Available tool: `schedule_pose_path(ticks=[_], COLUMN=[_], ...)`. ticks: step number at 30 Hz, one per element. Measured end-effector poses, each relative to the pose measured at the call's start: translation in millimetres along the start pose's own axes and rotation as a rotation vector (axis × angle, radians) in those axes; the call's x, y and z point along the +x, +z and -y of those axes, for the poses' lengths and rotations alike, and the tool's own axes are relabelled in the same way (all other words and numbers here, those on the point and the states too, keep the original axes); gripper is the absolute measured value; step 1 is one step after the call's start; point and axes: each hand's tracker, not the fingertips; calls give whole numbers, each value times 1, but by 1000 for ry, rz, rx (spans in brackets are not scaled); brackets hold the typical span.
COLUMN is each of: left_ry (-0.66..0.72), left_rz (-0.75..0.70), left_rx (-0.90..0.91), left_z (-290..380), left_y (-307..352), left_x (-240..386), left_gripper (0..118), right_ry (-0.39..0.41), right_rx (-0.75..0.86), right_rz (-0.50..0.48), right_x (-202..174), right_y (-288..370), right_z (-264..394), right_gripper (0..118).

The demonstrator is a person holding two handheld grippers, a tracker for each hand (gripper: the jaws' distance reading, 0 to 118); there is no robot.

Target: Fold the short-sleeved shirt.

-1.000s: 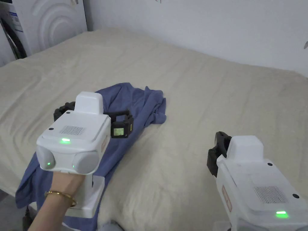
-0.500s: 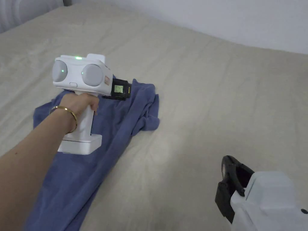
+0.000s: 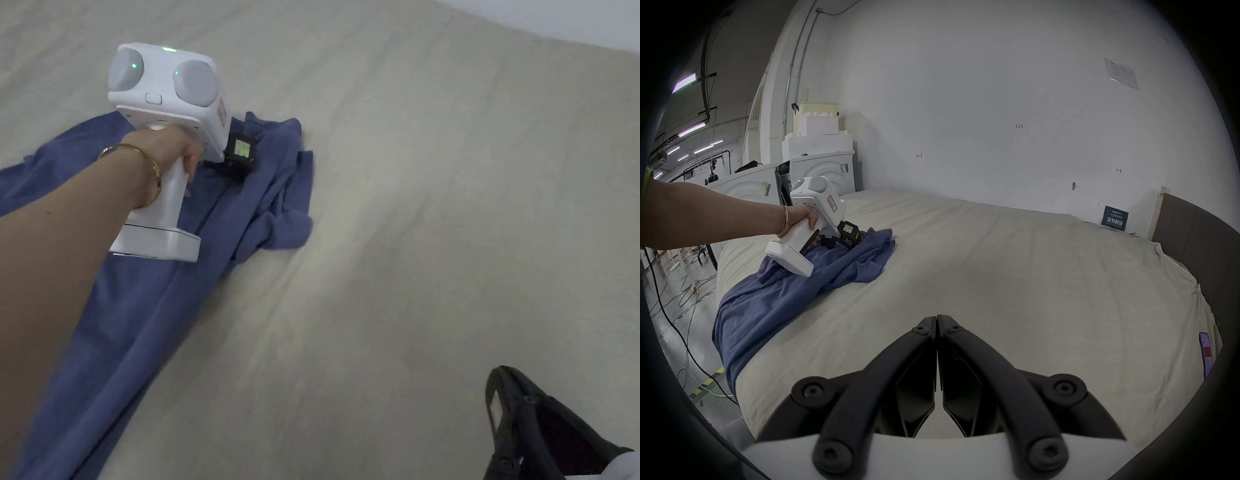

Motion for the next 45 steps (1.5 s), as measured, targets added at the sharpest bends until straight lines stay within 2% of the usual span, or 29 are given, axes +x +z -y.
schedule_pose_path(ticks=[1, 3, 5, 6, 10, 14, 18, 22, 26, 29, 33, 36, 37, 38, 41, 42, 45], left_ry=[-1, -11, -31, 11, 35, 26, -13, 55, -1, 22, -19, -42, -40, -40, -56, -69, -105], left_rz=[-12, 13, -74, -5, -42, -40, -36, 14, 1, 58, 116, 178, 195, 218, 290, 305, 350], left_rx=[4, 5, 20, 25, 68, 173, 266, 401, 540, 634, 770, 846, 871, 890, 926, 932, 946], left_z=[0, 0, 2, 4, 12, 13, 9, 4, 15, 20, 29, 21, 21, 20, 18, 18, 23], left_y=[2, 8, 10, 13, 37, 93, 174, 273, 376, 446, 528, 569, 583, 598, 624, 628, 642], left_x=[1, 0, 1, -1, 1, -1, -9, -21, -13, -9, 15, 30, 37, 46, 69, 78, 113], left_gripper=[53, 0, 0, 0, 0, 0, 0, 0, 0, 0, 0, 0, 0, 0, 0, 0, 0], right_ry=[-6, -22, -32, -35, -28, -33, -33, -40, -57, -56, -61, -68, -73, -77, -83, -86, -104], right_rx=[-3, -10, -11, -8, -9, 40, 103, 175, 231, 266, 309, 335, 345, 355, 373, 379, 391], right_rz=[1, 1, 0, 0, 20, 46, 72, 108, 126, 144, 171, 199, 215, 228, 270, 286, 333], right_x=[1, -6, -9, -12, -12, -9, -10, -12, -13, -14, -13, -12, 2, 26, 30, 40, 50], right_y=[0, 5, 12, 16, 28, 40, 54, 85, 118, 138, 162, 153, 193, 260, 261, 295, 313], right_z=[1, -4, -5, -8, -15, -25, -33, -43, -48, -49, -49, -51, -45, -33, -33, -28, -25], right_gripper=[0, 0, 0, 0, 0, 0, 0, 0, 0, 0, 0, 0, 0, 0, 0, 0, 0])
